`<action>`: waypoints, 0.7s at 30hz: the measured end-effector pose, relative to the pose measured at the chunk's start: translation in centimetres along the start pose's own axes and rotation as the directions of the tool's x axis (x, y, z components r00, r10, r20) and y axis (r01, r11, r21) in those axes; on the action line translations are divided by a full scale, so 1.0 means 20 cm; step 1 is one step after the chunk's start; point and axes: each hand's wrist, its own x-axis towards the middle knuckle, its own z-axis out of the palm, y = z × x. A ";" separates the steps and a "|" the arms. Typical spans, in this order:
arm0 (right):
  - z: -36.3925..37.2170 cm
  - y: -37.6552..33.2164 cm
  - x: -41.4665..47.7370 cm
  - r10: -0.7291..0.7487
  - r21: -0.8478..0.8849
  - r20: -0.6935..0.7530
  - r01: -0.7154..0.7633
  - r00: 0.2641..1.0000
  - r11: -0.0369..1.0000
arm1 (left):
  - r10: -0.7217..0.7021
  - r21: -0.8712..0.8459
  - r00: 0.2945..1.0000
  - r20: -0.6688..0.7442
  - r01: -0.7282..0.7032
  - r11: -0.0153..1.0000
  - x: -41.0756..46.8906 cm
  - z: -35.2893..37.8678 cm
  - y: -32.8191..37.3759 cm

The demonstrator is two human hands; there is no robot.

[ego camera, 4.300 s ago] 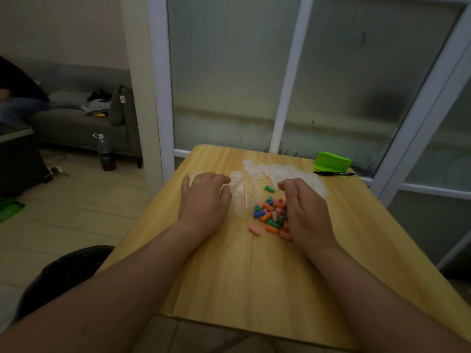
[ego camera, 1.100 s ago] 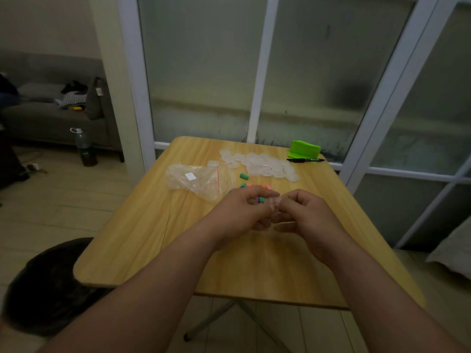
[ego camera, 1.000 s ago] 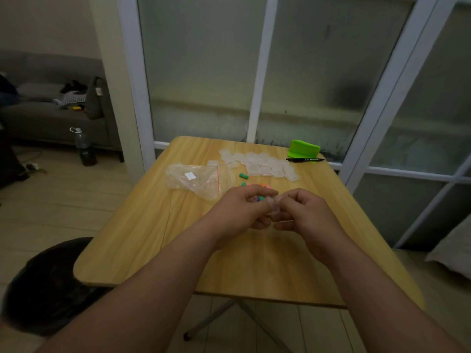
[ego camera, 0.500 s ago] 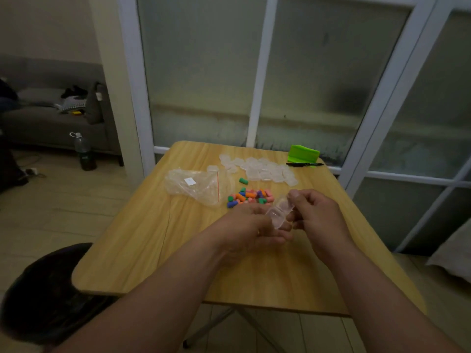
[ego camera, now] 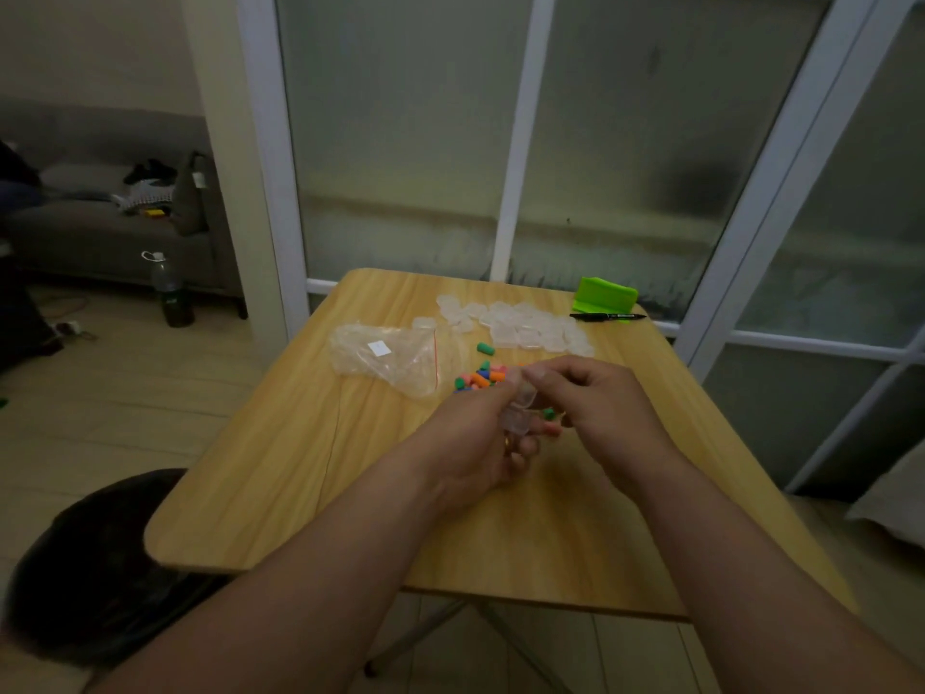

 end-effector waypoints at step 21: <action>-0.05 0.19 -0.02 0.029 -0.666 -0.021 -0.035 0.999 0.745 | 0.028 -0.281 0.972 -0.232 -0.094 0.955 -0.05 -0.19 0.07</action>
